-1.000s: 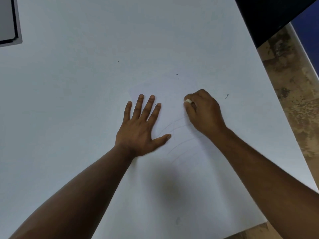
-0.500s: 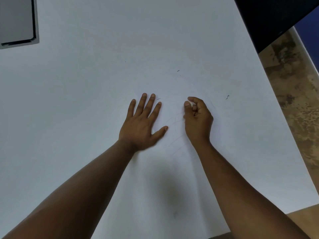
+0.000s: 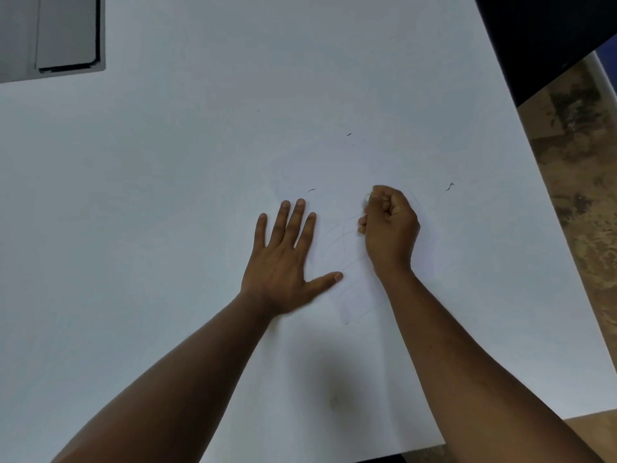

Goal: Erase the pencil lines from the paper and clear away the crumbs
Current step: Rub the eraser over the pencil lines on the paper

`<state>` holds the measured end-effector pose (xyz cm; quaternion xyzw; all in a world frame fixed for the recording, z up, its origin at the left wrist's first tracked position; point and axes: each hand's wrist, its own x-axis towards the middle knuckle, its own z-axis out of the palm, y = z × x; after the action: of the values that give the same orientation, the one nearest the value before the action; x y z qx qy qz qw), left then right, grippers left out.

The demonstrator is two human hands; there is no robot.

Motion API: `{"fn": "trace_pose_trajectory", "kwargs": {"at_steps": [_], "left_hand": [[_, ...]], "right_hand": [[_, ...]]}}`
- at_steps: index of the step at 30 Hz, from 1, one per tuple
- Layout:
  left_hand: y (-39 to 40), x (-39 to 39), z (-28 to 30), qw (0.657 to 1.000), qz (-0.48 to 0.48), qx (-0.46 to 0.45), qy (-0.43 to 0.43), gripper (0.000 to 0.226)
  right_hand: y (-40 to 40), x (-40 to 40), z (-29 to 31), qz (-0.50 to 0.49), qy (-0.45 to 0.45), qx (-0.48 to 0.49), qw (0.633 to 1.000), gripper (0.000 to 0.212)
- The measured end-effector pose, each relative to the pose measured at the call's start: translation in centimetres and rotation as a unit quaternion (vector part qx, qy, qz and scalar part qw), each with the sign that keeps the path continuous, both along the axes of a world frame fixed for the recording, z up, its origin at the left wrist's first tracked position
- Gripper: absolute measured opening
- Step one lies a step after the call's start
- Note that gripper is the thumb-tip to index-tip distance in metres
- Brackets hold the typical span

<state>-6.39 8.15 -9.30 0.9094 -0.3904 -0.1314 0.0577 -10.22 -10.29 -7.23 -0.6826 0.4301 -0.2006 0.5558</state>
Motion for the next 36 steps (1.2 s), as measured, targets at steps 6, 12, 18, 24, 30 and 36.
{"fn": "trace_pose_trajectory", "kwargs": {"at_steps": [6,12,18,24,30,36], "left_hand": [[-0.1,0.0,-0.1,1.000,0.007,0.001,-0.008,0.110],[0.0,0.0,-0.6,1.000,0.000,-0.009,-0.020,0.108],[-0.1,-0.2,-0.4,1.000,0.007,-0.011,-0.015,0.109],[0.0,-0.2,-0.5,1.000,0.007,-0.008,-0.020,0.109],[-0.2,-0.2,-0.2,1.000,0.012,-0.004,-0.014,0.110],[0.1,-0.1,-0.4,1.000,0.008,-0.012,-0.021,0.109]], "right_hand": [[0.2,-0.5,0.1,0.072,0.017,-0.044,0.996,0.011],[3.3,-2.7,-0.3,0.347,0.021,-0.302,0.887,0.014],[0.7,-1.7,-0.8,0.356,0.045,-0.410,0.839,0.018],[1.9,-1.3,-0.7,0.318,0.064,-0.388,0.863,0.031],[1.0,-1.5,-0.7,0.301,0.076,-0.413,0.856,0.034],[3.1,-1.7,-0.9,0.281,0.082,-0.406,0.865,0.033]]}}
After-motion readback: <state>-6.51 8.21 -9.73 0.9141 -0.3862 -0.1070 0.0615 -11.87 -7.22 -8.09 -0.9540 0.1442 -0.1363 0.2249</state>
